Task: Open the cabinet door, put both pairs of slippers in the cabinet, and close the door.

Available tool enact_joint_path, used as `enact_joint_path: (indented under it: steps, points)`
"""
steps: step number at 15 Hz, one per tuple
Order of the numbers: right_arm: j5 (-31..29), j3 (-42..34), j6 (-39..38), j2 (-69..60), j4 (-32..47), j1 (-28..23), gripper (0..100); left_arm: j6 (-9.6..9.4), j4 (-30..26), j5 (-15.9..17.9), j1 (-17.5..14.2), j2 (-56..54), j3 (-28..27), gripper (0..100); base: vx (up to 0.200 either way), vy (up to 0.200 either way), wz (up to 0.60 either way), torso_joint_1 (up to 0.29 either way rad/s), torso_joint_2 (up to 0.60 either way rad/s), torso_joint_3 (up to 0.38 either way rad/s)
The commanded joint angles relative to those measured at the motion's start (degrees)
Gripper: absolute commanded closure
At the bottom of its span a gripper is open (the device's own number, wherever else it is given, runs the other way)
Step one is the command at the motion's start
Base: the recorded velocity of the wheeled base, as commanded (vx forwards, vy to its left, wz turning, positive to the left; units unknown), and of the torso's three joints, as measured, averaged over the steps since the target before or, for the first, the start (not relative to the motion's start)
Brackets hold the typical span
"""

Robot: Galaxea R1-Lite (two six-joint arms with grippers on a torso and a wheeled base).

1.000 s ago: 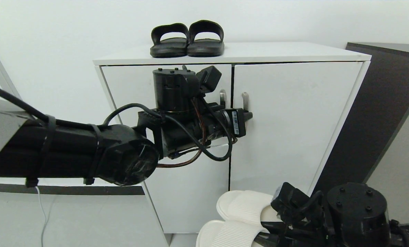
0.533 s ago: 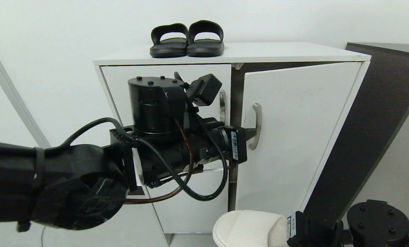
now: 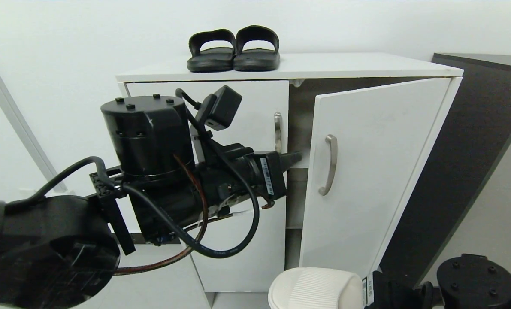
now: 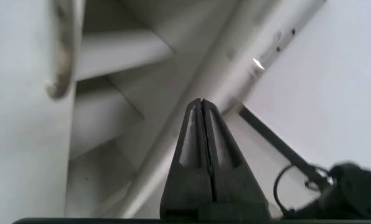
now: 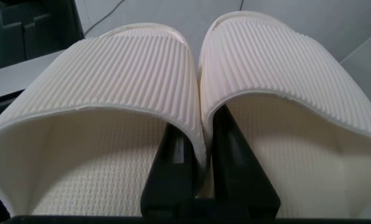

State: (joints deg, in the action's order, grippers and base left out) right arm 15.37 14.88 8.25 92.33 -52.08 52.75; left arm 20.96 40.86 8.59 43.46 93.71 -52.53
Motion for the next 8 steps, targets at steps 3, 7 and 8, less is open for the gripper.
enact_joint_path:
  steps: [3, 7, 8]
  points:
    - [0.01, -0.29, 0.01, 0.39, 0.05, 0.34, 100, 0.75, 3.61, 0.55, -2.24, 4.2, -2.84, 100, 0.0, 0.0, 0.0, 0.0, 0.0, 0.0]
    - [0.01, -0.91, 0.01, 0.57, 0.05, 1.22, 100, 0.84, 9.23, 1.34, -2.15, 12.37, -7.94, 100, 0.0, 0.0, 0.0, 0.0, 0.0, 0.0]
    - [0.01, -0.82, 0.01, 0.66, 0.05, 1.39, 100, 0.84, 9.32, 1.25, -2.15, 13.96, -9.43, 100, 0.0, 0.0, 0.0, 0.0, 0.0, 0.0]
